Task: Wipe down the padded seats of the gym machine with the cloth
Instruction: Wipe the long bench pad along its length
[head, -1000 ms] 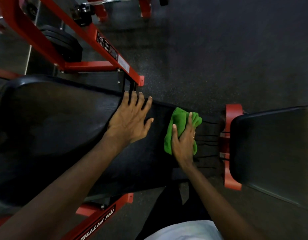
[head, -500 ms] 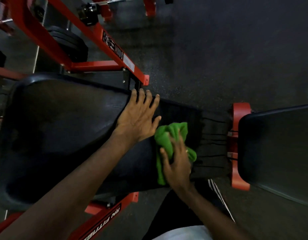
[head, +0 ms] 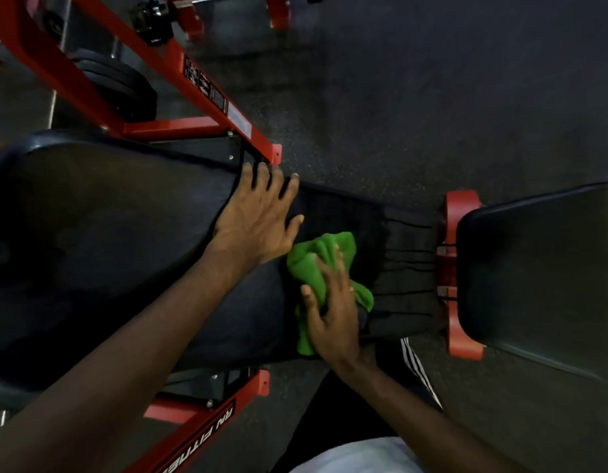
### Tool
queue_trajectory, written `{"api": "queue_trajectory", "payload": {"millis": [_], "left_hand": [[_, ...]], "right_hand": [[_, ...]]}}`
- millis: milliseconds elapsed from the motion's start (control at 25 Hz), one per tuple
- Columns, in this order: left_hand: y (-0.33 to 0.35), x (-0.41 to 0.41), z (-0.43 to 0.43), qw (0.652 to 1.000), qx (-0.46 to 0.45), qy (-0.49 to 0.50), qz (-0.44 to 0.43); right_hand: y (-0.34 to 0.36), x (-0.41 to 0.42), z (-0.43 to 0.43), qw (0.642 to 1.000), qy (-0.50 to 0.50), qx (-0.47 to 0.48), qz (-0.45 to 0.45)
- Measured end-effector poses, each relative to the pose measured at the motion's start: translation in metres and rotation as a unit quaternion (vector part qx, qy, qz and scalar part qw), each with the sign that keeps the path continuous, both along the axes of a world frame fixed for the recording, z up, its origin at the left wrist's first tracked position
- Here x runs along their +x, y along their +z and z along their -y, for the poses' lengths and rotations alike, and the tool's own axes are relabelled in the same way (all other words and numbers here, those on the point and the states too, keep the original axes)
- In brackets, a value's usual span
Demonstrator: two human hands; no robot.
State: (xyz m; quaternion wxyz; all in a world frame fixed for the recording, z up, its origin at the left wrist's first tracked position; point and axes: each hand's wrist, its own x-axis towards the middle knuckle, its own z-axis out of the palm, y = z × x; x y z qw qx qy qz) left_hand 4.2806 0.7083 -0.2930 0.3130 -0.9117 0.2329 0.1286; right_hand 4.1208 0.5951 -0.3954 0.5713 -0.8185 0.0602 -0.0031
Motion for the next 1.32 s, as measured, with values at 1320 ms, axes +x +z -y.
{"api": "queue_trajectory", "payload": {"millis": [1320], "left_hand": [[-0.070,0.002,0.065,0.991,-0.064,-0.043,-0.112]], "right_hand": [[-0.059,-0.008,0.048,0.994,-0.082,-0.006,-0.077]]}}
